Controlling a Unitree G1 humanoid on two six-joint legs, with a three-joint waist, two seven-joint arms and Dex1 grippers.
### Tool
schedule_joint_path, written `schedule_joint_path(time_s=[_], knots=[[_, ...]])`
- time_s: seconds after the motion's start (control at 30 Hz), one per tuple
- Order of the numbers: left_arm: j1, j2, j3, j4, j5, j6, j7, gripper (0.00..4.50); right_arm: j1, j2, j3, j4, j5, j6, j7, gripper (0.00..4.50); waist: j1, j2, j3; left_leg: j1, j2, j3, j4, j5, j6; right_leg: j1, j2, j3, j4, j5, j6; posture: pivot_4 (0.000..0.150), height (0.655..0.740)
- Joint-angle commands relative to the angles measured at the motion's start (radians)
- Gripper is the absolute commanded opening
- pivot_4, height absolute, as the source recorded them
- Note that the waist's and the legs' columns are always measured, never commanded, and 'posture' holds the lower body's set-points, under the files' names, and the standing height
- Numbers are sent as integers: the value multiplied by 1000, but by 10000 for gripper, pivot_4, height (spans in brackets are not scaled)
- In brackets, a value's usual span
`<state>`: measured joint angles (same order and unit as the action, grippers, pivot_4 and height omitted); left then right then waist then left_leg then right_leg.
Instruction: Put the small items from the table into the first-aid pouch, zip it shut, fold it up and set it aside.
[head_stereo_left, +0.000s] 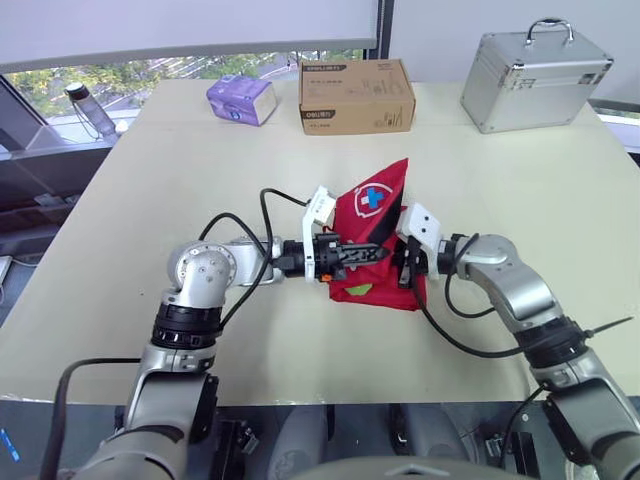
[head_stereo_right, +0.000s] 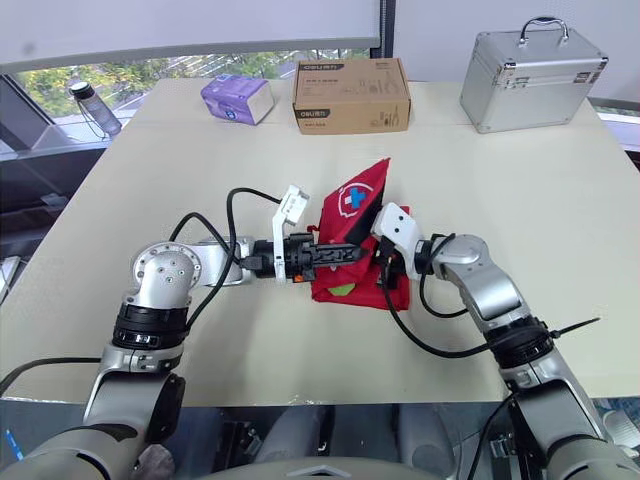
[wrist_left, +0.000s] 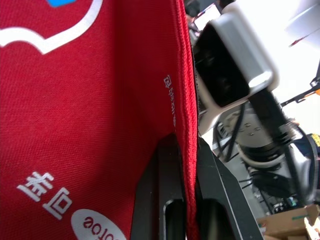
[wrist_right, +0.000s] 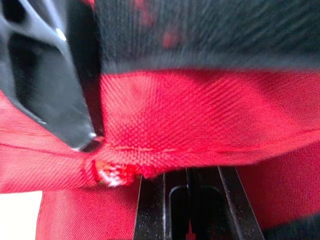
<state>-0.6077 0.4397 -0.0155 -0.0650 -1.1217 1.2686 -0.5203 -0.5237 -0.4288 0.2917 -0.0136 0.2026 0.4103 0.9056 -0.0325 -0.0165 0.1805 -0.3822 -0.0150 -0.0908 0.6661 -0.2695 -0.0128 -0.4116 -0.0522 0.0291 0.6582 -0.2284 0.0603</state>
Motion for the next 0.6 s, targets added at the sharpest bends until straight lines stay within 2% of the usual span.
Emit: schedule_joint_path(time_s=[0.03, 0.17, 0.23, 0.27, 0.3, 0.4, 0.5, 0.53, 0.57, 0.6], knots=[[0, -9, -20, 3, 41, -12, -32, 0, 68, -75, -83, -114, 12, 52, -24, 198, 1, 0, 0, 0, 0, 0, 0, 0, 0, 0, 0, 0, 0, 0, 0, 1500, 7400], [3, -13, -34, 5, 81, -18, -63, 0, 150, -163, -162, -262, 40, 109, -30, 198, 14, 0, 0, -1, 0, 0, 0, 0, 1, 0, 0, 0, -1, 0, 0, 1500, 7400], [-1, -2, -59, -2, 107, -29, -107, 0, 216, -221, -253, -361, 90, 165, -30, 198, 17, 1, 0, -1, 0, 0, 0, -2, 3, 0, 0, 0, -1, 0, 0, 1500, 7400], [-3, 3, -69, -4, 117, -33, -130, 6442, 248, -247, -305, -403, 121, 193, -29, 0, 18, 1, 1, -1, 0, 0, 0, -2, 3, 0, 0, 0, -1, 0, 0, 1500, 7400], [-6, 8, -80, -6, 130, -37, -151, 9096, 272, -264, -353, -437, 154, 220, -30, 0, 19, 1, 1, -2, 0, -1, 0, -2, 3, -1, 0, -1, -1, 0, 0, 1500, 7400], [-9, 10, -94, -2, 160, -46, -181, 22462, 296, -274, -452, -486, 237, 289, -57, 0, 14, 1, 1, -2, 0, 0, 0, -2, 3, -1, 0, 0, -1, 0, 0, 1500, 7400], [3, 32, -133, -24, 200, -74, -245, 36282, 255, -254, -531, -516, 330, 362, -111, 0, 11, 1, 1, -1, 1, 1, 0, -2, 3, 0, 0, 0, -1, 0, 0, 1500, 7400], [7, 46, -156, -38, 220, -92, -275, 42549, 221, -237, -535, -519, 356, 384, -137, 0, 8, 1, 1, -1, 1, 1, 0, -2, 3, 0, 1, 0, -1, 0, 0, 1500, 7400], [12, 58, -176, -47, 240, -112, -300, 44459, 186, -217, -527, -520, 373, 401, -163, 0, 5, 1, 1, -1, 1, 1, 0, -2, 3, 0, 1, 0, -1, 0, 0, 1500, 7400], [15, 68, -195, -55, 265, -140, -324, 44459, 146, -188, -511, -513, 384, 416, -196, 0, 3, 1, 1, 0, 1, 1, 0, -2, 3, 0, 1, 0, -1, 0, 0, 1500, 7400]])
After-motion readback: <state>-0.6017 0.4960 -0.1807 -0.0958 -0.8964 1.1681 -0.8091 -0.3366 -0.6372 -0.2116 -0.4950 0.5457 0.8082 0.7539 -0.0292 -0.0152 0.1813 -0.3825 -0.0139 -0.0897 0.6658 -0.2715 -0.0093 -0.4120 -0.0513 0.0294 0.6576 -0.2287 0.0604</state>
